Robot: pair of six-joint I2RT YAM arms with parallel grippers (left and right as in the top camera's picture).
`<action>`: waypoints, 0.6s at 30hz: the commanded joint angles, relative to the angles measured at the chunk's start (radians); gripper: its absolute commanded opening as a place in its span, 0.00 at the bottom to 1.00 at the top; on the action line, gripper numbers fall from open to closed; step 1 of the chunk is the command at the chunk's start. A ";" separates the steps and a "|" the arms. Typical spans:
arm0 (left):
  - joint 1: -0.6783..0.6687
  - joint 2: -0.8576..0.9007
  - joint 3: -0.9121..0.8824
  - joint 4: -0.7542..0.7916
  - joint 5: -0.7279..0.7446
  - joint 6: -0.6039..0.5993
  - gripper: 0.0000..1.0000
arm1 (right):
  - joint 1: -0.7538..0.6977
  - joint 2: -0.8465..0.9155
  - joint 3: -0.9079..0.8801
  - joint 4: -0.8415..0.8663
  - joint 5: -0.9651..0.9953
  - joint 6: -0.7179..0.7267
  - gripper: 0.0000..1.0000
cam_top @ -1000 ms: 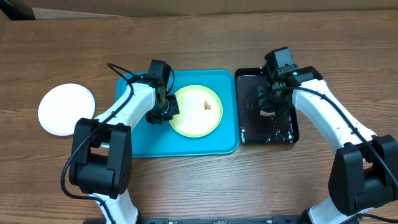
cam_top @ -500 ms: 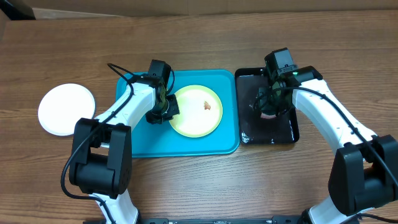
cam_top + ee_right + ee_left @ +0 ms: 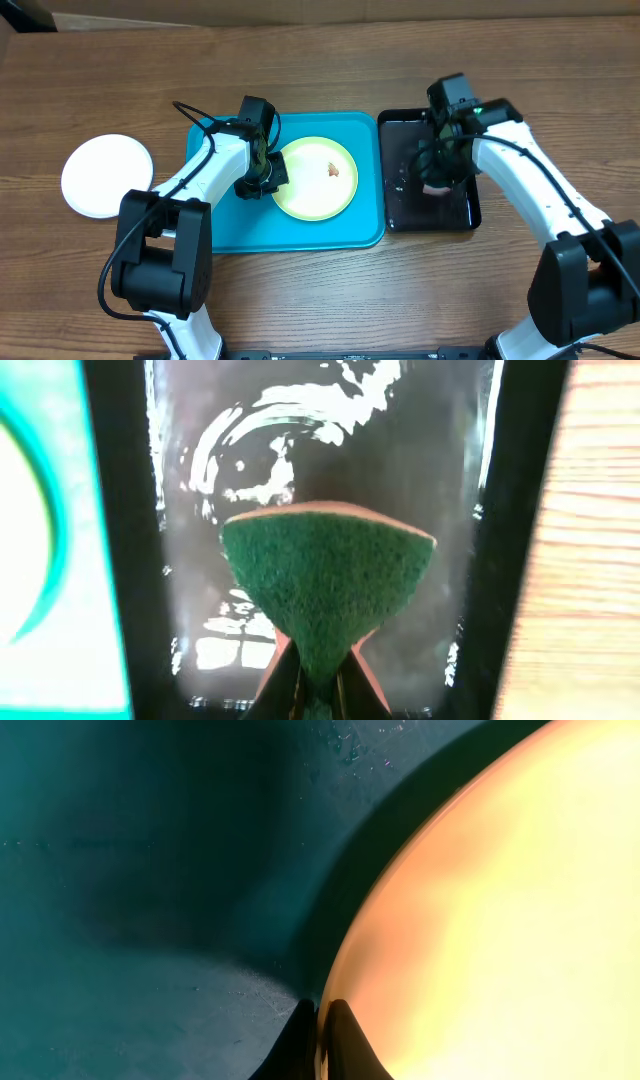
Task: Clean dirty plates on tray and stack at the side
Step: 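Wipe the black tray with the sponge in the right gripper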
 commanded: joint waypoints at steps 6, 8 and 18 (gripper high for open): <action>-0.013 0.018 -0.026 0.002 -0.011 -0.003 0.04 | 0.004 -0.021 0.087 -0.044 0.008 -0.003 0.04; -0.013 0.018 -0.026 0.002 -0.010 -0.003 0.04 | 0.004 -0.019 0.029 0.013 0.010 -0.003 0.04; -0.013 0.018 -0.026 0.003 -0.010 -0.003 0.04 | 0.004 0.009 -0.027 0.086 0.002 -0.007 0.04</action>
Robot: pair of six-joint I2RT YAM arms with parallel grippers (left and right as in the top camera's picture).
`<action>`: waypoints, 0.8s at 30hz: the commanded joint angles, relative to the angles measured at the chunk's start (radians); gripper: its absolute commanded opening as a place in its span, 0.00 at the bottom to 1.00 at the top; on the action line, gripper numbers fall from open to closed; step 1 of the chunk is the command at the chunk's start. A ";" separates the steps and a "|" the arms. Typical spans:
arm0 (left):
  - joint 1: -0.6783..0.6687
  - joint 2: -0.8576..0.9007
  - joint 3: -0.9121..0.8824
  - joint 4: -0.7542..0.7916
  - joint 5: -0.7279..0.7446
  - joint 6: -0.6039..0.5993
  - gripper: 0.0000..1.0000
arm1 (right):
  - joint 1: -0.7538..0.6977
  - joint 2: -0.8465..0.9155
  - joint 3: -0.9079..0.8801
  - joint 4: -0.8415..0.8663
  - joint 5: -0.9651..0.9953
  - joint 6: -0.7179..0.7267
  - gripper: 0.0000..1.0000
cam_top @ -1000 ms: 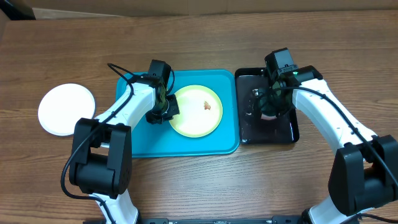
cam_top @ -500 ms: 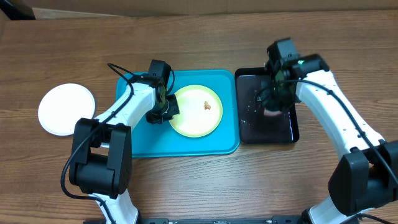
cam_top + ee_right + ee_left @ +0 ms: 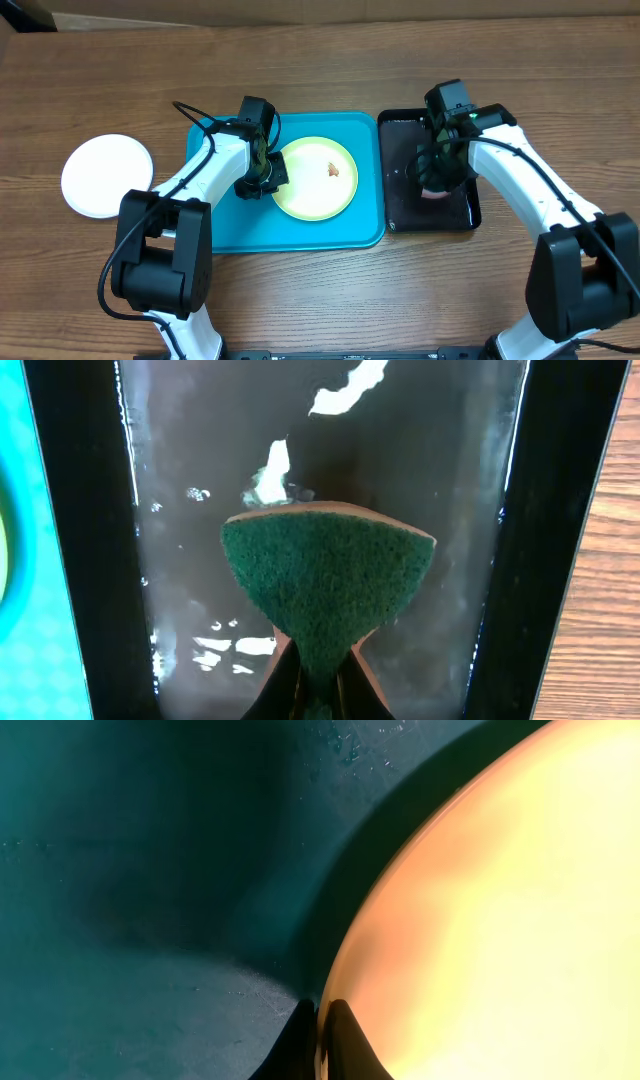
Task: Clean dirty plates on tray and stack at the side
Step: 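Wipe the black tray with the sponge in the right gripper, then scrub the yellow plate with the sponge in the right gripper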
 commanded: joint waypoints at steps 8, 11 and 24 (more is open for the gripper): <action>-0.013 0.018 -0.025 0.005 -0.008 -0.004 0.04 | 0.063 -0.012 0.310 -0.134 -0.095 -0.006 0.04; -0.013 0.018 -0.025 0.011 -0.007 -0.004 0.04 | 0.129 -0.011 0.332 -0.109 -0.095 -0.006 0.04; -0.013 0.018 -0.025 0.010 -0.007 -0.003 0.04 | 0.421 0.123 0.316 0.111 0.217 -0.006 0.04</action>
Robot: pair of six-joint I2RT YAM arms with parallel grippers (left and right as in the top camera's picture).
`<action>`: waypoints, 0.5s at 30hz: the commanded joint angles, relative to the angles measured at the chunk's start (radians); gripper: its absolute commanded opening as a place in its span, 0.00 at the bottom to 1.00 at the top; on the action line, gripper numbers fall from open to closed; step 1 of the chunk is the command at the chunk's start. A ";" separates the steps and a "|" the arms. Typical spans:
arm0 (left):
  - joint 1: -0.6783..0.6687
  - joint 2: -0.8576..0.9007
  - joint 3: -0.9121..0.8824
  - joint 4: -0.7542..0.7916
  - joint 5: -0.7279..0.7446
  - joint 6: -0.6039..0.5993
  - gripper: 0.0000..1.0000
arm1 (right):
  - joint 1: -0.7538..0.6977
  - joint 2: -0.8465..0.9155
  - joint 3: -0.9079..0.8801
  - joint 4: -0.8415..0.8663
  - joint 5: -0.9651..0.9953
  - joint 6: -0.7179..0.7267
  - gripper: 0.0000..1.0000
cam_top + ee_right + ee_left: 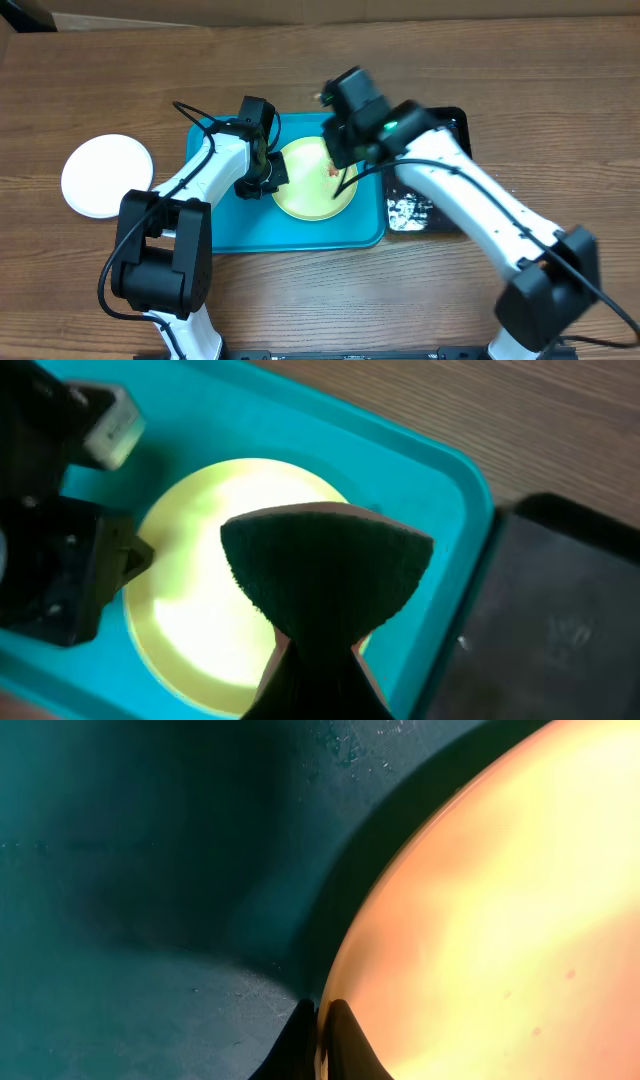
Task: Clean dirty plates on tray and stack at the side
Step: 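Scrub the yellow plate with the sponge in the right gripper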
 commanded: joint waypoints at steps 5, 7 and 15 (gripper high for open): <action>-0.013 0.018 -0.024 0.005 -0.007 -0.004 0.04 | 0.051 0.146 0.003 0.042 0.286 -0.006 0.04; -0.013 0.018 -0.024 0.005 -0.007 -0.004 0.04 | 0.051 0.172 0.004 0.046 0.299 -0.006 0.04; -0.013 0.018 -0.024 0.003 -0.008 -0.003 0.04 | 0.051 0.254 0.003 0.061 0.283 -0.002 0.04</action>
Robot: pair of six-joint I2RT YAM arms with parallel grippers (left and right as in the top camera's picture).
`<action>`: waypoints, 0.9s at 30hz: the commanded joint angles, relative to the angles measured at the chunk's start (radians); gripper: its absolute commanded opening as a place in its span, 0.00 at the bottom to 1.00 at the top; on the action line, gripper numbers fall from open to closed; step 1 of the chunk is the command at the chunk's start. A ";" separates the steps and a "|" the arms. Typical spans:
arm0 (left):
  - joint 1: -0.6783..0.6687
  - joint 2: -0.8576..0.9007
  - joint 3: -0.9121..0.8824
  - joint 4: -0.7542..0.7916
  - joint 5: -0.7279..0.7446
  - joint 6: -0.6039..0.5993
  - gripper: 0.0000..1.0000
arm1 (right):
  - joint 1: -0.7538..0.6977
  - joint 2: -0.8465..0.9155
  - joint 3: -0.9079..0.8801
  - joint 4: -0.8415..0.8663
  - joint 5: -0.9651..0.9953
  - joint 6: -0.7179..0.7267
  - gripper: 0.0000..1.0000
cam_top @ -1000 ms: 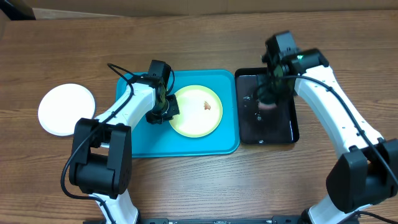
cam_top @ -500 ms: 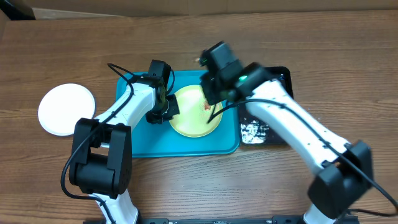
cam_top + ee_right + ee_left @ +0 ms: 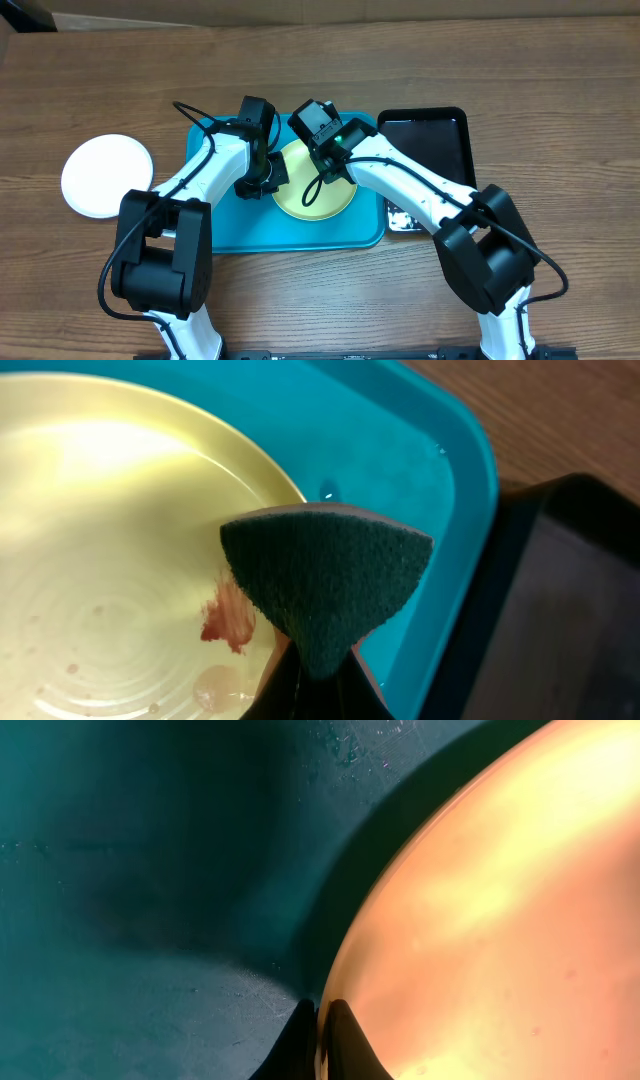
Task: Clean dirty plates on tray and stack at the side
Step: 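Scrub the yellow plate with the sponge in the right gripper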
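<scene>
A yellow-green plate [image 3: 310,195] lies in the blue tray [image 3: 230,225]. A red smear [image 3: 228,622] and wet drops mark it in the right wrist view. My left gripper [image 3: 322,1042] is shut on the plate's left rim [image 3: 345,970]. My right gripper [image 3: 318,695] is shut on a green sponge [image 3: 325,585] and hangs low over the plate's right edge, just right of the smear. In the overhead view the right gripper [image 3: 322,160] covers the plate's upper part.
A black tray of water [image 3: 440,135] stands right of the blue tray. A clean white plate [image 3: 106,176] lies on the wooden table [image 3: 400,300] at the far left.
My right gripper with the sponge has moved further left and dropped close over the plate's right edge by the red smear. The left gripper still pinches the rim.
My right gripper held the green sponge in the black water tray at the first two moments, while the left gripper kept the plate's rim pinched. Then the sponge was above the plate on the blue tray, and now it is low beside the smear.
</scene>
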 commanded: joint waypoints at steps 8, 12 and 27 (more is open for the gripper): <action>-0.013 0.018 -0.024 0.004 -0.008 -0.003 0.04 | 0.002 0.085 0.003 0.040 0.024 0.004 0.04; -0.013 0.018 -0.024 0.004 -0.008 -0.003 0.04 | 0.002 0.126 0.003 0.051 0.024 0.006 0.04; -0.013 0.018 -0.024 0.001 -0.011 -0.003 0.04 | 0.001 0.156 0.003 0.029 -0.502 0.045 0.04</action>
